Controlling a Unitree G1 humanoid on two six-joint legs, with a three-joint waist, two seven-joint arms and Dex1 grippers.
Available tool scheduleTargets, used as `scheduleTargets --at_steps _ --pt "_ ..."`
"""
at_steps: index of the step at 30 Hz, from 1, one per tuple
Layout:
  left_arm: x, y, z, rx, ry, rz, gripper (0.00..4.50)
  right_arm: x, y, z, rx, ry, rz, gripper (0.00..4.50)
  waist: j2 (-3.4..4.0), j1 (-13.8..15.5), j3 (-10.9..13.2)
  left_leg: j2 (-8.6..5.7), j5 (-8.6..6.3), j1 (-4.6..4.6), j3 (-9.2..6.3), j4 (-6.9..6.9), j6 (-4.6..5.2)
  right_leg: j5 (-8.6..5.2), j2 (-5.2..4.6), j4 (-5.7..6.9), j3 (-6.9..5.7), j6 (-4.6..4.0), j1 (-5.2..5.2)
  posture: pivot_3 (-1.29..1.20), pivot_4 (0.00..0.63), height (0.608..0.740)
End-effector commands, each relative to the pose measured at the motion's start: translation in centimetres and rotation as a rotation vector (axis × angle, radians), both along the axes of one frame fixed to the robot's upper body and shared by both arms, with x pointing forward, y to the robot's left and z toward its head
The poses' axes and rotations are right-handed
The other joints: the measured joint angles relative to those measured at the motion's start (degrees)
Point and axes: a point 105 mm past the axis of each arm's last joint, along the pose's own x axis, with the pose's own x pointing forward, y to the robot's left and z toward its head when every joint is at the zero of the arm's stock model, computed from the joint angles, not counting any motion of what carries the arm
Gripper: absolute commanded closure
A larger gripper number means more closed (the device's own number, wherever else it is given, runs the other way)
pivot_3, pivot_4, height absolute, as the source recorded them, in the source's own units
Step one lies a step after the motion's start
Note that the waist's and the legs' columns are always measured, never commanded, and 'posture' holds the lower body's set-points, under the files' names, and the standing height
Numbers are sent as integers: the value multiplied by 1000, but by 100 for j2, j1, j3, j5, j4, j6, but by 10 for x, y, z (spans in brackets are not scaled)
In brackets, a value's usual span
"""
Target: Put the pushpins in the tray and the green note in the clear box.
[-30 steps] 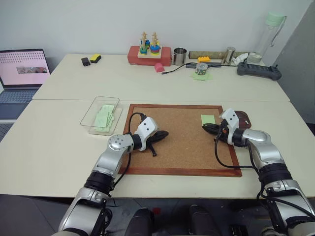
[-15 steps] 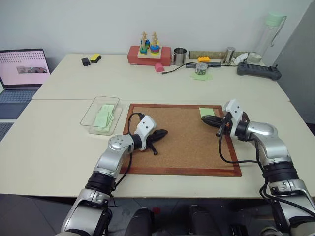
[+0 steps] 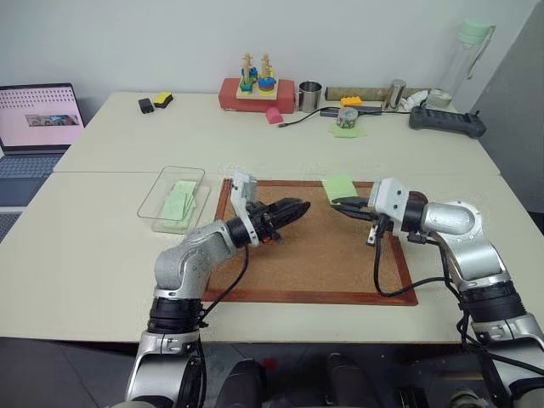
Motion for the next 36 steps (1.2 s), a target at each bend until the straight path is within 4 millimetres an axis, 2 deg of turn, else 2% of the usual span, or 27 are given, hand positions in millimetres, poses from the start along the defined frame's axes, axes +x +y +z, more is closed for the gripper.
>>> scheduleTargets --at_steps 1,5,12,14,15,21,30,36 --pt "-3 -5 11 -92 39 -6 1959 -10 11 16 -67 -188 94 4500 -1 2 1 0 0 0 0 0 0 0 0 0 0 -1 0 0 150 740" --pt "3 -10 17 -164 72 14 1236 -15 16 18 -111 -280 149 4500 -3 5 1 -1 1 0 0 1 -2 2 0 -1 1 -3 1 0 150 740" --pt "6 -19 24 -210 74 8 1236 -17 20 19 -123 -342 184 4500 -5 10 3 -4 1 0 2 0 -3 5 0 -2 2 -9 1 0 150 740" --pt "5 -21 24 -217 71 2 1590 -18 21 19 -122 -354 191 4500 -5 10 3 -4 1 0 3 0 -4 8 0 -2 2 -14 1 0 150 740" --pt "5 -22 24 -218 67 0 1621 -18 22 19 -121 -356 193 4500 -6 11 3 -4 2 0 3 0 -4 8 0 -3 2 -14 1 0 150 740" --pt "3 -23 24 -210 48 -12 2680 -21 27 17 -113 -354 212 4500 -6 11 3 -4 2 1 3 0 -5 8 0 -2 3 -14 1 0 150 740" --pt "1 -24 20 -177 23 -9 4414 -20 32 17 -106 -361 227 4500 -6 11 3 -4 2 1 4 0 -5 9 0 -3 4 -15 1 0 150 740" --pt "5 -24 11 -121 -1 30 4466 -20 33 17 -107 -367 234 4500 -6 12 3 -4 2 0 4 0 -5 16 -1 -3 5 -27 1 0 150 740"
